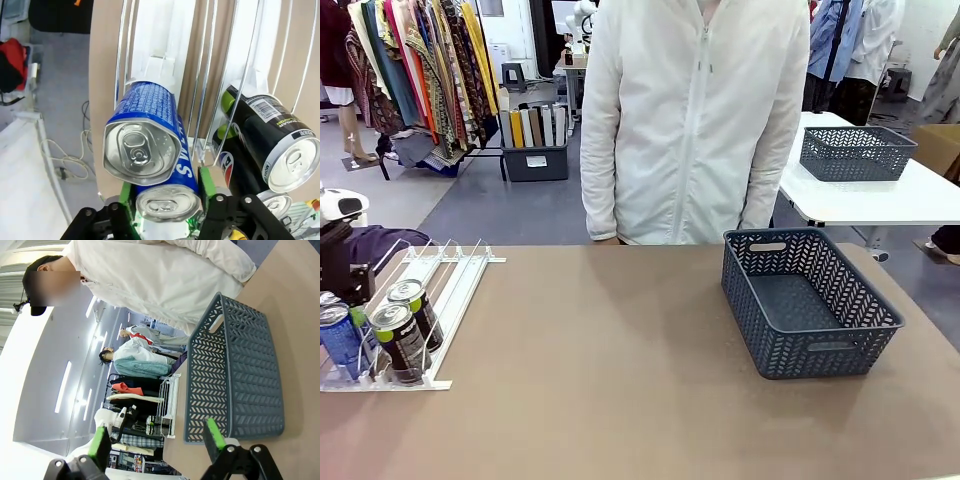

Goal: Retrieve and store the cans from the dispenser.
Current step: Pick up one can from the Automatic Can Dispenser and place it in the middle of the table.

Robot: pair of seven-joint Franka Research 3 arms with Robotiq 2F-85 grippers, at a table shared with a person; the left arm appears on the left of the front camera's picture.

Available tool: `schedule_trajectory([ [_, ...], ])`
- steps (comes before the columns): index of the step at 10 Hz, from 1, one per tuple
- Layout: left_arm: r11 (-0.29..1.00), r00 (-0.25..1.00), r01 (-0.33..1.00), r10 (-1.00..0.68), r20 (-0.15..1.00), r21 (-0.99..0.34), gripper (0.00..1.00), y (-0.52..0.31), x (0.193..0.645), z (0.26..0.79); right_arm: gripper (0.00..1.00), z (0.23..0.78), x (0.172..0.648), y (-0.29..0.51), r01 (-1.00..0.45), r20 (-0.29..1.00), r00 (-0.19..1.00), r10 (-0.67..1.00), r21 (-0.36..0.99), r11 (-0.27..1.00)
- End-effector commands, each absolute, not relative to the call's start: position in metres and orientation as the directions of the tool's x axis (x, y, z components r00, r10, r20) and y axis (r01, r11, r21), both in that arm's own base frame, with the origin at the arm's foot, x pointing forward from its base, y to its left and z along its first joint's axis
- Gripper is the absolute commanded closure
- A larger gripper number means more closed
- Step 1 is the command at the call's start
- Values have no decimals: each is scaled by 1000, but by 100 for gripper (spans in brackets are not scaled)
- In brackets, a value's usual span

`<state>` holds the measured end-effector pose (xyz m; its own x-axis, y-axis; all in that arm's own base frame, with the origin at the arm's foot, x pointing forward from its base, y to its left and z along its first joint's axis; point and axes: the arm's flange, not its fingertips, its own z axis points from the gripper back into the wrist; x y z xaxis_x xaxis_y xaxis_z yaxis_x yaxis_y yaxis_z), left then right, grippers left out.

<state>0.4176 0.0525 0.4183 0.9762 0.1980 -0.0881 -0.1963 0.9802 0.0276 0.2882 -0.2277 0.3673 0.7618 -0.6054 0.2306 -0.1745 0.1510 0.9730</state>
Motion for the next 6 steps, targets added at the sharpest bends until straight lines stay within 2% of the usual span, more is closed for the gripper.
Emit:
schedule_trajectory([
  [1, 982, 977, -190, 191, -94, 17, 100, 56, 422, 421, 0, 372, 286, -227, -171, 224, 768, -600, 975, 145],
  [6, 983, 980, -182, 183, -74, 17, 100, 55, 416, 430, 0, 372, 286, -227, -171, 224, 768, -600, 975, 145],
])
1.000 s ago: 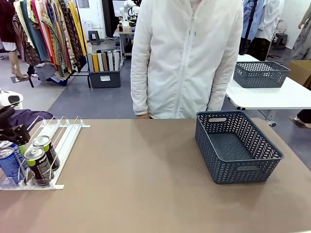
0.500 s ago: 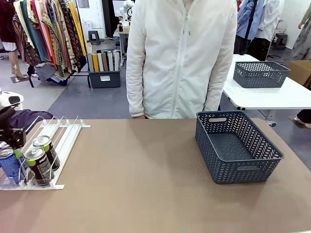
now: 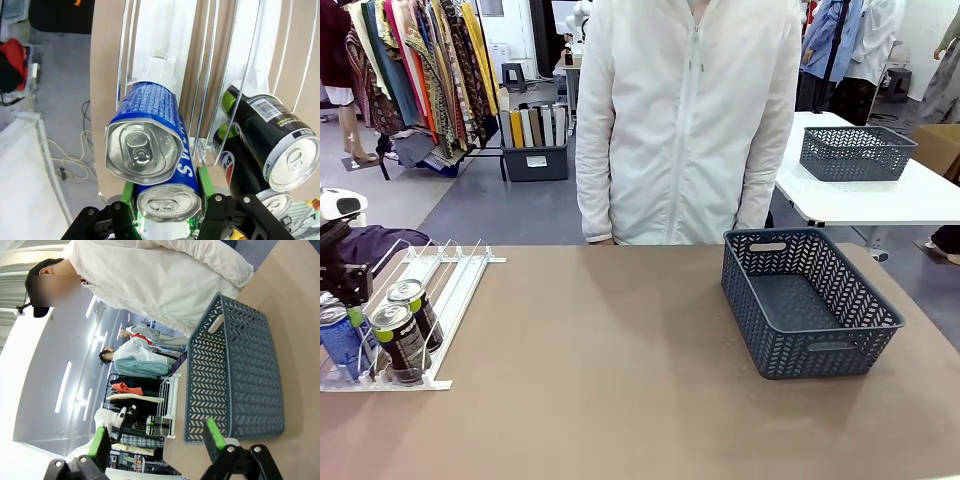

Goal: Retrieve and store the cans from the dispenser.
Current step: Pick up one can from the Automatic Can Dispenser and place it in the middle of the table.

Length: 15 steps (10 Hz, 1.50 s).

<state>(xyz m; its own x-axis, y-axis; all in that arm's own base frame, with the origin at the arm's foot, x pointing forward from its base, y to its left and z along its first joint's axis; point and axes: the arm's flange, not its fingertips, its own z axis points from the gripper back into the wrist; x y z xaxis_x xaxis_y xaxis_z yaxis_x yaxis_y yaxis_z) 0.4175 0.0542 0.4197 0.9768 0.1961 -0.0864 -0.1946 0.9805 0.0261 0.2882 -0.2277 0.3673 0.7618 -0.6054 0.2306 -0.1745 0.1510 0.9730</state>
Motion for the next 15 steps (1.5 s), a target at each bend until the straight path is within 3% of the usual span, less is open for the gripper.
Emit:
schedule_trajectory([
  [1, 986, 983, -164, 164, -80, 9, 100, 53, 408, 446, 0, 372, 286, -227, -171, 224, 768, -600, 975, 145],
  [2, 983, 978, -179, 182, -102, 33, 100, 52, 394, 471, 0, 372, 286, -227, -171, 224, 768, -600, 975, 145],
  [7, 976, 943, -214, 214, 253, -29, 100, 74, 310, 636, 0, 372, 286, -227, -171, 224, 768, -600, 975, 145],
  [9, 977, 915, -208, 212, 344, -48, 100, 75, 293, 651, 0, 372, 286, -227, -171, 224, 768, -600, 975, 145],
  [15, 975, 927, -220, 223, 302, -42, 100, 73, 287, 660, 0, 372, 286, -227, -171, 224, 768, -600, 975, 145],
])
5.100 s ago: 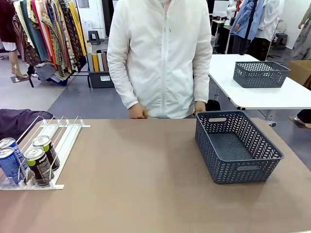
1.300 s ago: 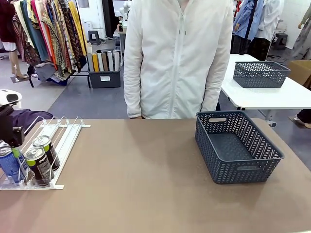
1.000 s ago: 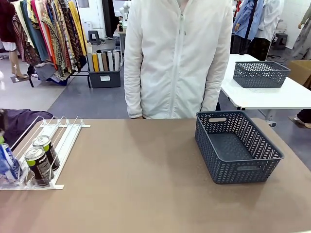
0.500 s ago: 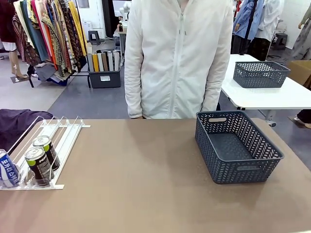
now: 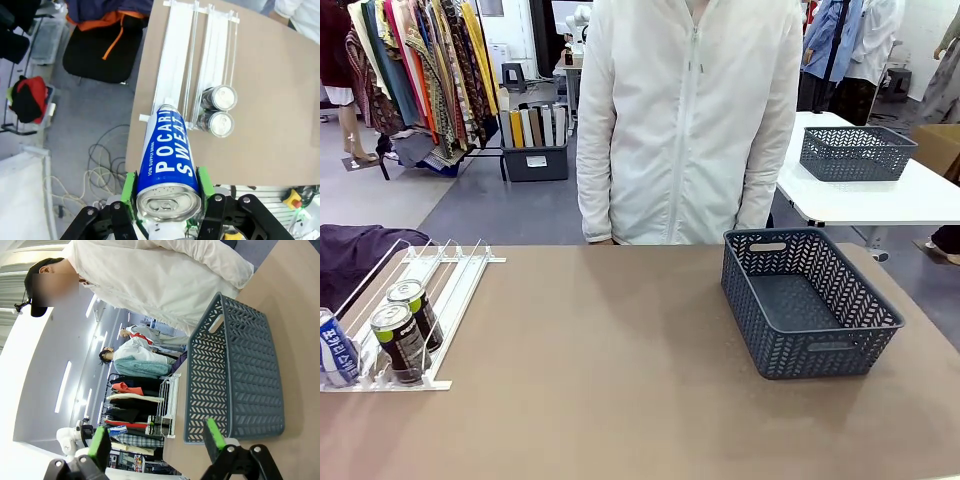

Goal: Retrieve and store the cans from the dispenser.
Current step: Pick up one can from the Automatic Can Dispenser and place it in the middle of the table.

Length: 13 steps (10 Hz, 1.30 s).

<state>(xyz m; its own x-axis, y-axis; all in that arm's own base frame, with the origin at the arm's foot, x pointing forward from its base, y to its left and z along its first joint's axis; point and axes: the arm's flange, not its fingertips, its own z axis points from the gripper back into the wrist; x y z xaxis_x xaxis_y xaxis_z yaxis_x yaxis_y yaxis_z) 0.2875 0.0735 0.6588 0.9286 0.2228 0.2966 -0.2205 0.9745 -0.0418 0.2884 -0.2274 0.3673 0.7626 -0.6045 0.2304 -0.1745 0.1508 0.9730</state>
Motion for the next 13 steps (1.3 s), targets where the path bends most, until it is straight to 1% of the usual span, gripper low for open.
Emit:
schedule_trajectory([
  [1, 982, 938, -74, 129, 322, -176, 100, 59, 303, 652, 0, 372, 286, -227, -171, 224, 768, -600, 975, 145],
  [2, 973, 928, 59, 29, 371, -223, 100, 26, 332, 656, 0, 372, 286, -227, -171, 224, 768, -600, 975, 145],
  [3, 949, 917, 199, -93, 388, -245, 100, -13, 364, 666, 0, 372, 286, -227, -171, 224, 768, -600, 975, 145],
  [4, 920, 906, 300, -192, 378, -252, 100, -59, 394, 675, 0, 372, 286, -227, -171, 224, 768, -600, 975, 145],
  [5, 890, 894, 382, -288, 342, -251, 100, -114, 419, 675, 0, 372, 286, -227, -171, 224, 768, -600, 975, 145],
  [6, 874, 886, 434, -370, 281, -219, 100, -183, 442, 660, 0, 372, 286, -227, -171, 224, 768, -600, 975, 145],
  [8, 888, 881, 455, -438, 178, -67, 100, -281, 463, 613, 0, 372, 286, -227, -171, 224, 768, -600, 975, 145],
  [9, 889, 879, 459, -452, 150, -10, 100, -315, 469, 588, 0, 372, 286, -227, -171, 224, 768, -600, 975, 145],
  [10, 872, 867, 490, -486, 108, -9, 100, -343, 470, 558, 0, 372, 286, -227, -171, 224, 768, -600, 975, 145],
  [12, 857, 854, 514, -514, 74, 26, 100, -366, 469, 503, 0, 372, 286, -227, -171, 224, 768, -600, 975, 145],
  [13, 857, 852, 515, -515, 91, 31, 100, -375, 466, 479, 0, 372, 286, -227, -171, 224, 768, -600, 975, 145],
])
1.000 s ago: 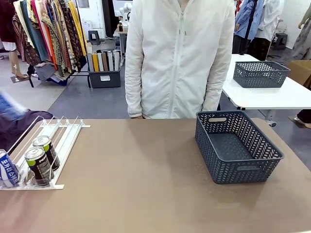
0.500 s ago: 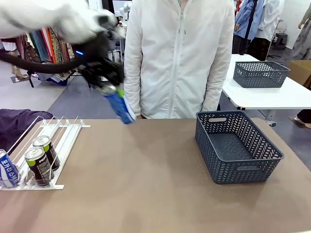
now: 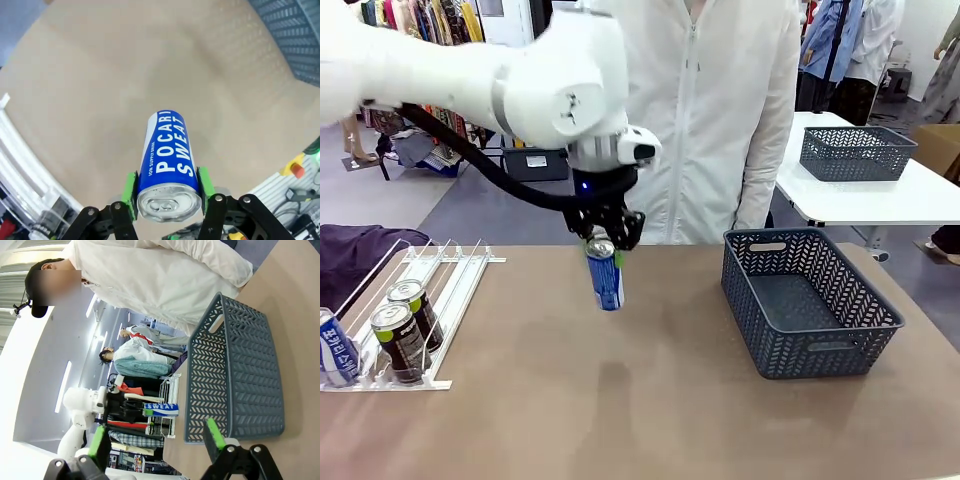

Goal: Retrieve and store the cans from the dispenser.
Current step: Pick up one can from the Automatic Can Dispenser and place it in the middle of the table.

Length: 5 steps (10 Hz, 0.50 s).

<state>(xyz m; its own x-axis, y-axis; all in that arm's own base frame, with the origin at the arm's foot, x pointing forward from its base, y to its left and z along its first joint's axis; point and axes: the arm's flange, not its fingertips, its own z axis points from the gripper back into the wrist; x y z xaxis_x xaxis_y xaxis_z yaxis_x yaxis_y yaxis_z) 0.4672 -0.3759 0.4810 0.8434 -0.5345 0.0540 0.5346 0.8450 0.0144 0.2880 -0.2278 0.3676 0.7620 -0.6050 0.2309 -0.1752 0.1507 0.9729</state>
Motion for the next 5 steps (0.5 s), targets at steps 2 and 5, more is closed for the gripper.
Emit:
schedule_trajectory([
  [2, 837, 836, 544, -547, 49, 55, 100, -391, 463, 442, 0, 372, 286, -227, -171, 224, 768, -600, 975, 145],
  [5, 824, 823, 567, -567, -29, -27, 100, -394, 479, 422, 0, 372, 286, -227, -171, 224, 768, -600, 975, 145],
])
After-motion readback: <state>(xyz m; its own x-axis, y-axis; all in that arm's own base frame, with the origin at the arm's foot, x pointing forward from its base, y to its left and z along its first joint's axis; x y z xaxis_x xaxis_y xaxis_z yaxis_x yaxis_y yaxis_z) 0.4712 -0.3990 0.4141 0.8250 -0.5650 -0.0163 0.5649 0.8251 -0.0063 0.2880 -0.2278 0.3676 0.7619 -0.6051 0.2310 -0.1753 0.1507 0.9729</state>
